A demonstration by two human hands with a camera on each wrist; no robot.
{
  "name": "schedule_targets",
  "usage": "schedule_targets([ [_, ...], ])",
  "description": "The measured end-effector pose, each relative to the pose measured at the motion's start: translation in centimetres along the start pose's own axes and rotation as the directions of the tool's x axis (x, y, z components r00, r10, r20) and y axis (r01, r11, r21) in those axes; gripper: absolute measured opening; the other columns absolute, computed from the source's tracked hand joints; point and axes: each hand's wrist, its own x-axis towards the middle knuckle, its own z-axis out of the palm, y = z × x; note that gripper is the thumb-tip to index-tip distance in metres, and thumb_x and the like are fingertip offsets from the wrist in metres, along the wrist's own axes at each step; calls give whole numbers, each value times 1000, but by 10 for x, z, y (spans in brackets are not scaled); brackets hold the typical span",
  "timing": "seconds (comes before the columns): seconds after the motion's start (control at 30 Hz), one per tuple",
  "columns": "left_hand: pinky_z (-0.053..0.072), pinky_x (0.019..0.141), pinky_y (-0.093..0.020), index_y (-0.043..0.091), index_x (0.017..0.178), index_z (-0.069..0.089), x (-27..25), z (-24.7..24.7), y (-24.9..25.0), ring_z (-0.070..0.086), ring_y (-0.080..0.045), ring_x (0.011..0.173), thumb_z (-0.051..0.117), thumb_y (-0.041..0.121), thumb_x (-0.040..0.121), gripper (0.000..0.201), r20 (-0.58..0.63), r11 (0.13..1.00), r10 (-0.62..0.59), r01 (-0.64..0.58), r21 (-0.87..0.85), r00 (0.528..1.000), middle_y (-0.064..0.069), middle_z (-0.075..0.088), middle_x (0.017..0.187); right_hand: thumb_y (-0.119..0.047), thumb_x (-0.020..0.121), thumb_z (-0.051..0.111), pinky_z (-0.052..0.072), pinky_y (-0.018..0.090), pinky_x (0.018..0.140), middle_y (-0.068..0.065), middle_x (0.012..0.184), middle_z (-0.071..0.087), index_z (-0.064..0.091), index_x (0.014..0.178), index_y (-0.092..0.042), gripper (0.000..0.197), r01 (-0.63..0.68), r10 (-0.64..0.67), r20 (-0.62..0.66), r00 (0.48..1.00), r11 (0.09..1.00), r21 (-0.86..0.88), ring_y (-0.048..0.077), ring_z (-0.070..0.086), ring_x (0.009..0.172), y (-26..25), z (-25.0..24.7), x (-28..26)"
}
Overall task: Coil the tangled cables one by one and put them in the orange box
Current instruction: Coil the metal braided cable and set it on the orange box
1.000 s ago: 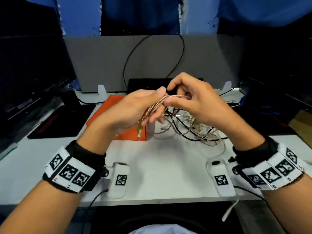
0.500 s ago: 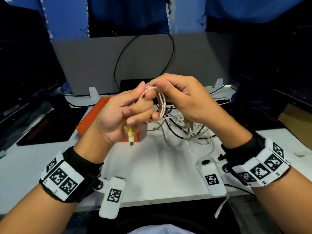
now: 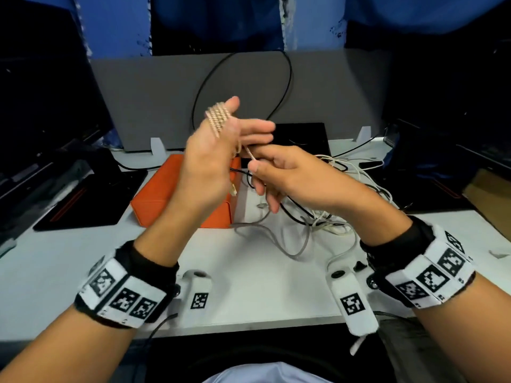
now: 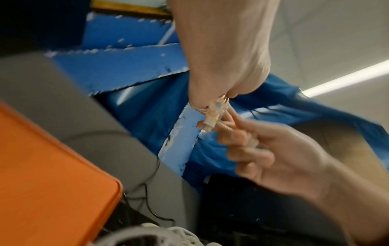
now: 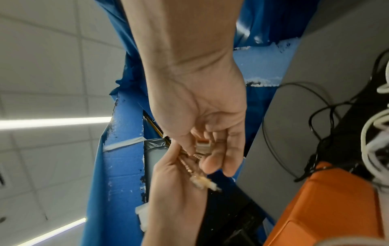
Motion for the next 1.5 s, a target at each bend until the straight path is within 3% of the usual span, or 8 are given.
schedule_targets([
  [0.17, 52, 97, -31, 2, 138, 54, -9, 4, 2, 70, -11, 102, 40, 13, 111, 33, 146, 853, 173, -222, 472, 974, -3, 72, 113, -12, 107, 49, 59, 41, 79, 12, 129, 62, 58, 136, 1, 33, -54, -25, 215, 976, 934, 353, 39, 71, 90, -5, -7, -8],
  [0.5, 48, 73, -30, 8, 102, 51, -3, 0, 11, 40, -13, 53, 31, 13, 108, 22, 151, 956, -6, 50, -288, 989, 6, 39, 60, -20, 97, 36, 47, 36, 68, 21, 98, 66, 70, 98, 2, 41, -33, 57, -28, 998, 846, 532, 25, 57, 70, 4, -11, 1],
  [0.67, 46, 74, -27, 12, 89, 53, 1, 1, 3, 35, -9, 43, 31, 28, 110, 35, 235, 860, -154, 247, -447, 960, 6, 25, 54, -47, 112, 29, 49, 36, 62, 22, 82, 70, 64, 87, -21, 51, -30, 21, -182, 983, 998, -47, 24, 60, 59, -4, -3, -3],
  [0.9, 51, 78, -23, 15, 85, 55, 0, 2, 9, 43, -5, 40, 32, 35, 110, 39, 380, 729, -246, 429, -534, 892, 11, 32, 46, -46, 112, 29, 40, 28, 51, 6, 77, 49, 60, 119, -6, 51, 113, -59, -314, 947, 981, 155, 17, 47, 60, -1, 8, 0],
  [1.03, 54, 81, -29, 11, 91, 59, 2, 1, 10, 59, -14, 63, 49, 29, 103, 24, 278, 861, -275, 364, -355, 920, 3, 55, 61, -51, 110, 31, 51, 55, 73, 22, 87, 62, 58, 98, -6, 53, 166, -141, -431, 891, 986, 19, 36, 57, 77, -1, 6, 3],
  [1.17, 50, 86, -40, 15, 91, 63, 0, 0, 5, 62, -20, 85, 44, 35, 108, 32, 118, 977, -186, 170, 131, 975, -4, 68, 88, -41, 113, 33, 46, 35, 69, 4, 77, 53, 52, 85, -10, 46, 157, -172, -478, 861, 985, -71, 9, 50, 71, -7, 3, -1],
  [1.3, 45, 74, -28, 17, 97, 61, -8, 8, 8, 60, -17, 80, 33, 43, 111, 40, 123, 783, -185, 71, 617, 975, -3, 67, 86, -46, 111, 36, 35, 34, 60, 8, 71, 41, 49, 86, -11, 45, 114, -35, -515, 857, 986, 124, 21, 37, 65, -4, 5, 1],
  [1.5, 49, 67, -39, 13, 102, 55, -7, -3, 14, 65, -19, 66, 37, 47, 108, 39, 196, 734, -288, 85, 674, 937, 0, 64, 72, -39, 110, 45, 32, 25, 56, -4, 66, 37, 43, 83, -17, 35, 110, -71, -439, 895, 992, 63, 7, 33, 59, -2, 0, 3],
])
